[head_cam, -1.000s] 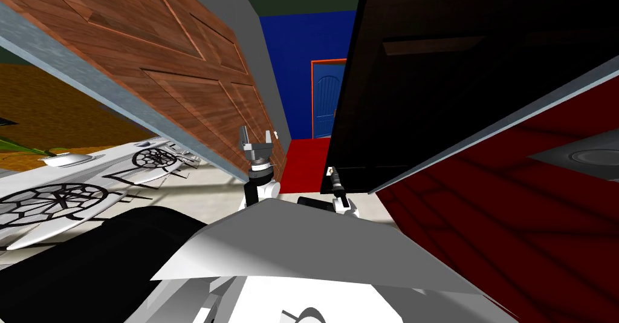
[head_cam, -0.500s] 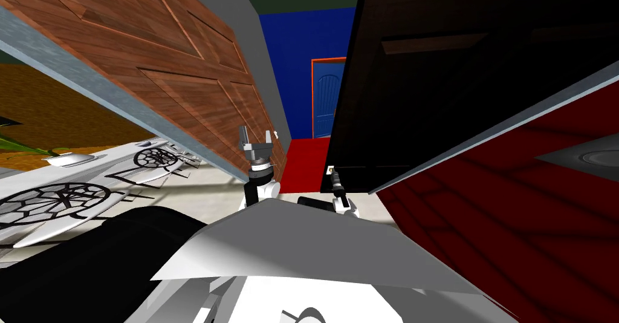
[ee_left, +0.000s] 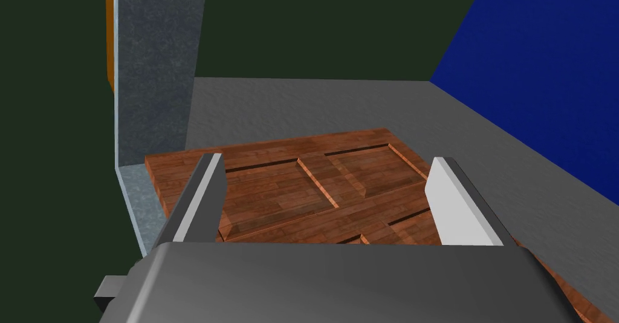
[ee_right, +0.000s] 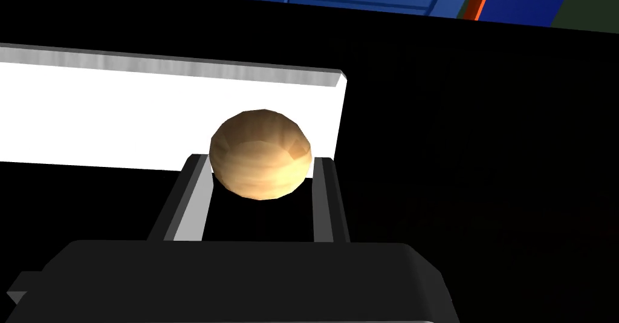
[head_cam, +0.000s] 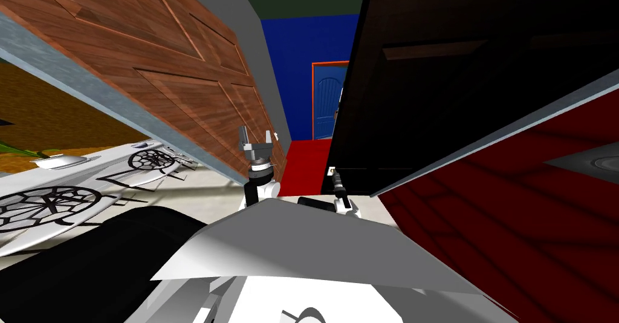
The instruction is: Push the door open
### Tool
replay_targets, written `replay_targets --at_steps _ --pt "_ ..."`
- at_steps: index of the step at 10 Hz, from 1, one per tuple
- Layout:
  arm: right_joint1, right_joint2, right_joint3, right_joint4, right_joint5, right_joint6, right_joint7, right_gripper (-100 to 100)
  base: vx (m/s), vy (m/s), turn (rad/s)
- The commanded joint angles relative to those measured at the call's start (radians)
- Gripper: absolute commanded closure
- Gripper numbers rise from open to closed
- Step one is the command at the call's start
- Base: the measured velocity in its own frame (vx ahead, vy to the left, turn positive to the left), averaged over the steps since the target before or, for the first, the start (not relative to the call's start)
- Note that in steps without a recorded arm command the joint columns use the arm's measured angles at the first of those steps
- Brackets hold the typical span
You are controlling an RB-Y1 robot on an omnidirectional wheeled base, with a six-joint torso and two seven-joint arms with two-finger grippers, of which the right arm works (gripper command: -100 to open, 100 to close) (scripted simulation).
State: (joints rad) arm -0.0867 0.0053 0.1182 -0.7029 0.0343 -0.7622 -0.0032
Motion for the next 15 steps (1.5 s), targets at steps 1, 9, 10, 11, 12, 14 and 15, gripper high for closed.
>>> replay_targets --at_steps 1,9,10,11,12,14,15 --pt "0.003 -0.012 -0.013 -0.024 -0.005 0.004 0.005 100 0.155 0.069 -0.031" --pt "0.000 -0.042 -0.044 -0.018 -0.026 0.000 0.014 -100 0.038 0.053 -0.050" --pt "0.001 -0.038 -0.044 -0.021 -0.028 0.001 0.013 -100 -0.186 0.041 -0.039" --pt "0.002 -0.033 -0.044 -0.024 -0.029 0.001 0.012 -100 -0.206 0.046 -0.041" --pt "0.004 -0.025 -0.043 -0.027 -0.030 0.002 0.011 -100 -0.206 0.026 -0.042" --pt "0.006 0.007 -0.043 -0.033 -0.034 0.003 0.008 -100 -0.217 0.026 -0.041" --pt "0.007 -0.007 -0.042 -0.033 -0.033 0.003 0.006 -100 -0.093 0.014 -0.011"
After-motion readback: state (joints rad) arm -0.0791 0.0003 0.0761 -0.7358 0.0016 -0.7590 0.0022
